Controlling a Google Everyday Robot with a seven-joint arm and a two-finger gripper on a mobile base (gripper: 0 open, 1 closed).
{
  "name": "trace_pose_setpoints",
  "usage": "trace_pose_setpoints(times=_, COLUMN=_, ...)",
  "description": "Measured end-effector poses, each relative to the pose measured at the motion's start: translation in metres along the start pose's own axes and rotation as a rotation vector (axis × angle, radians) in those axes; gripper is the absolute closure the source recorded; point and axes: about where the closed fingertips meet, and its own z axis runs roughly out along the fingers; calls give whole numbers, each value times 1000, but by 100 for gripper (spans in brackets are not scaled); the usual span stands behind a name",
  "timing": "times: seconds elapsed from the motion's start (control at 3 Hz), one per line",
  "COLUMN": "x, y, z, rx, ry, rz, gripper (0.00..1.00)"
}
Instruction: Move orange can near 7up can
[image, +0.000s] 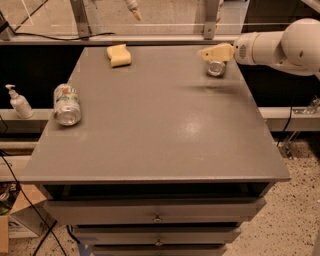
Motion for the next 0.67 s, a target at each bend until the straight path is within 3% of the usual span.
trace_pose_setpoints(times=0.67, x=23, y=-6, z=35, rx=20, ry=88, rz=55, gripper=0)
